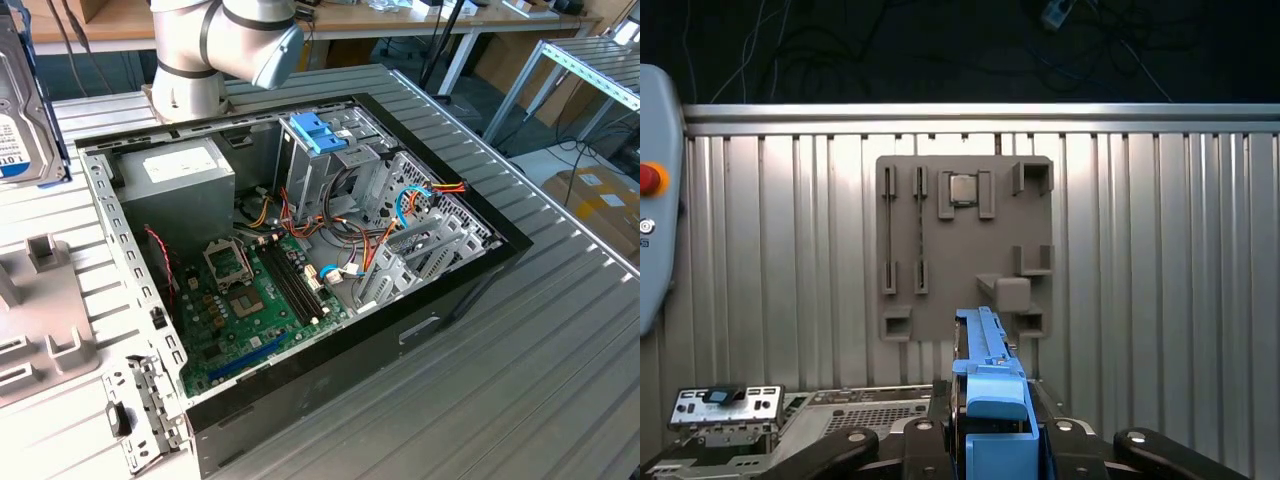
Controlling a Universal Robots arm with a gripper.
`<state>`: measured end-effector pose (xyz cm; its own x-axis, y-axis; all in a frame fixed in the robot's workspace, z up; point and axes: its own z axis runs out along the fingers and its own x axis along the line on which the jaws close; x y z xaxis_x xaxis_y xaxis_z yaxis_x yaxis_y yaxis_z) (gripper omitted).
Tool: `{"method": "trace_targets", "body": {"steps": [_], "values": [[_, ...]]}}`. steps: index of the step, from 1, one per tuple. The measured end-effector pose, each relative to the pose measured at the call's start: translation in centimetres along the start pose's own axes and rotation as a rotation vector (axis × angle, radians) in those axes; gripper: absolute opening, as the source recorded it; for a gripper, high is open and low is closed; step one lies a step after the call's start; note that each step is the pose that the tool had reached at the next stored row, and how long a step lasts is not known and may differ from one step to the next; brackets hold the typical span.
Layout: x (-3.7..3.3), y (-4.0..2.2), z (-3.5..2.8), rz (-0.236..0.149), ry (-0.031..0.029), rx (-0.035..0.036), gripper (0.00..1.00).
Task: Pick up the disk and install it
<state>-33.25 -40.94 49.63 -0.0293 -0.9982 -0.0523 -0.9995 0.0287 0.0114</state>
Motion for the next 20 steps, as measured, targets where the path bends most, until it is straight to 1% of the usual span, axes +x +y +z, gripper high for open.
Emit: {"method": "trace_targets", "body": {"steps": [1,7,9,20], "values": [[0.04,-0.16,0.01,0.0,0.0,0.0,0.37],[0.17,-0.63,0.04,0.0,-0.0001,0.0,0.37],[0.26,-0.87,0.05,0.0,-0.0001,-0.0001,0.37],[0.6,-1.6,0.11,0.0,-0.0001,0.0,0.37]]}}
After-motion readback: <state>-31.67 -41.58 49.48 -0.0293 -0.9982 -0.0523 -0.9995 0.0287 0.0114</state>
